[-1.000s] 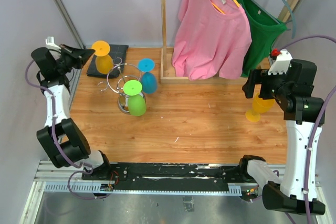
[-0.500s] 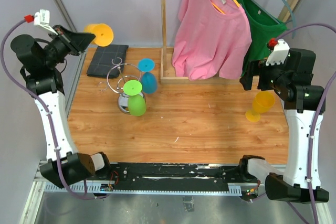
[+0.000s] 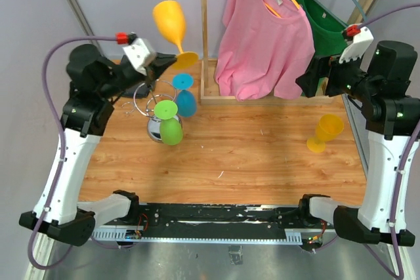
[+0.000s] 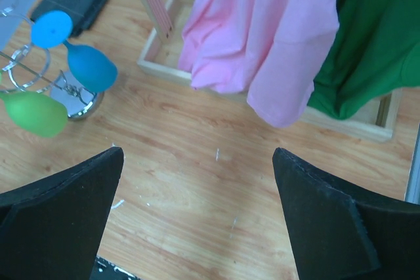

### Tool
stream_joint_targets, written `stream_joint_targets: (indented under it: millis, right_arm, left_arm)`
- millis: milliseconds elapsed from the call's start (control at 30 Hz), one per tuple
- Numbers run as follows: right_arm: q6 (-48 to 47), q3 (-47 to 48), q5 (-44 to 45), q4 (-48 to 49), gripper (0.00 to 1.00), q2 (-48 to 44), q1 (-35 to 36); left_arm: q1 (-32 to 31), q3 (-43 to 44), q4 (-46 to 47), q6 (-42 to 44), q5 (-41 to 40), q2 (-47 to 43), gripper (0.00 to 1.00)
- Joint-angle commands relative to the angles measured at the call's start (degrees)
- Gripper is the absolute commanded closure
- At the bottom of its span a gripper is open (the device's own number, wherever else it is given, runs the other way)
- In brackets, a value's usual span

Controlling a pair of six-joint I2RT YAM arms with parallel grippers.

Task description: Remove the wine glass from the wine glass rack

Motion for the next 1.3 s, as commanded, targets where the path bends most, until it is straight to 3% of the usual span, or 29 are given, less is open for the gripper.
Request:
stream_joint_targets:
  millis: [0,133,500,900,1267]
  right_arm:
    - [4.5,6.7,-3.5,-0.1,0.02,1.3,0.8]
    - [6.9,11.9,-7.1,-3.4,0.01,4.2,0.8]
    - [7.1,13.9,-12.7,-5.2,0.01,5.4,0.8]
    - [4.3,10.9,-19.6,-8.5,0.01,3.5,1.8]
    - [3.2,-2.8,-14.2,-9.6,0.02,-1.2,12.6]
  left_arm:
    - [-11.7,-2.5,-4.8,29.3,-12.6,0.4,1.0]
    - [-21.2,-8.5,-4.9,45.7,-18.3,-0.8,1.0]
    - [-35.1,-21.1,-4.8,69.2,-16.2,-3.1,1.0]
    - [-43.4,-30.1,-4.8,81.2,-9.5,-2.8,1.0]
    - [-44.2,-31.0,-3.5,85.0,-6.9,-0.2,1.0]
